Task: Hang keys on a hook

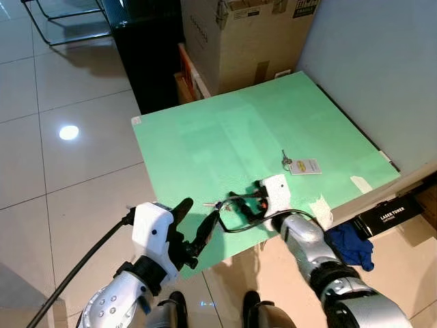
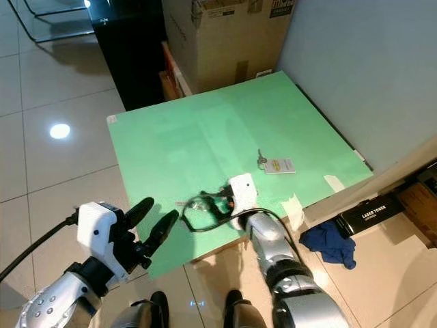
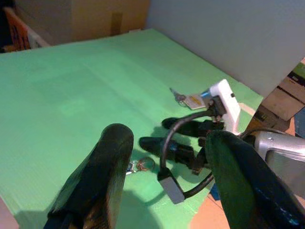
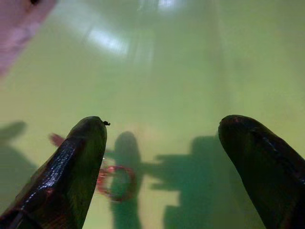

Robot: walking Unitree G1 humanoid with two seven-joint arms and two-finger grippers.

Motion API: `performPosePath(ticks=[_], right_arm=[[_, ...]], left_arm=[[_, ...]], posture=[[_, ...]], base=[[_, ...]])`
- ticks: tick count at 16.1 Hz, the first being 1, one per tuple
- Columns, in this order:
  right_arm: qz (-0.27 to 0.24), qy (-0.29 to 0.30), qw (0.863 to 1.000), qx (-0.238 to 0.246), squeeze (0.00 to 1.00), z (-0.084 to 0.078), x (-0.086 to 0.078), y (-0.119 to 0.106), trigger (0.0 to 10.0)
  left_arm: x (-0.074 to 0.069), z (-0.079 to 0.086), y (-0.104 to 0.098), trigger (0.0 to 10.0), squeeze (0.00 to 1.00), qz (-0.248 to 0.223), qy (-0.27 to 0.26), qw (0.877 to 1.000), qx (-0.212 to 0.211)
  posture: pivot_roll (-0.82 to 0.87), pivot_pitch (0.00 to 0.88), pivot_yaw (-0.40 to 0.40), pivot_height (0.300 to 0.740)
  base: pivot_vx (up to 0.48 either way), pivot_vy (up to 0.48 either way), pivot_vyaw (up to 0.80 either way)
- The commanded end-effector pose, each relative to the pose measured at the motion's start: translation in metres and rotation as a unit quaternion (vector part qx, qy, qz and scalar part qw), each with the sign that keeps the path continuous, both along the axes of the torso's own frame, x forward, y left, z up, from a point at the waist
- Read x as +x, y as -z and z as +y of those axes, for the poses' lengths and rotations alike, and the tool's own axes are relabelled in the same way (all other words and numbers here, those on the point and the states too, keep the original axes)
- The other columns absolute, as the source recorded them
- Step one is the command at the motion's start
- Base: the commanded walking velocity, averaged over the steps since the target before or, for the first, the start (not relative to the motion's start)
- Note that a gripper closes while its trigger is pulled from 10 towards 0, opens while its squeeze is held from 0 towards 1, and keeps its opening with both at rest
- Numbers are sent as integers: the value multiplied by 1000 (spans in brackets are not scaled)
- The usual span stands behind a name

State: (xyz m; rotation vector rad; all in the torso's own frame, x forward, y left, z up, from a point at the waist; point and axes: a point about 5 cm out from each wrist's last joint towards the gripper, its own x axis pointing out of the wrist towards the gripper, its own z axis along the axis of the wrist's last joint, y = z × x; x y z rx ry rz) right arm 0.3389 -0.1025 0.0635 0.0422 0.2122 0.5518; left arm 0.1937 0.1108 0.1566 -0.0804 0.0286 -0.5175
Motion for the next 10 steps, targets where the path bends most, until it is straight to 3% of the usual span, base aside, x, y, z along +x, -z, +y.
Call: performPosePath(ticks=[1,3,10], right_arm=[[49,-8,999,22,0,6,-9,15,10000],[56,-11,998,17,0,10,-11,18,10000],[88,18,996,-7,0,-7,-17,31,10000]], left_arm=[[-1,-4,3,10000,0,9,10,1000,1],[0,-4,3,10000,0,8,11,1000,2],[1,-3,4,10000,0,10,10,1000,2]], posture=[[107,342,-17,740],[108,344,-16,740],[99,346,-18,740]], base=[[0,0,0],[0,0,0],[0,0,0]])
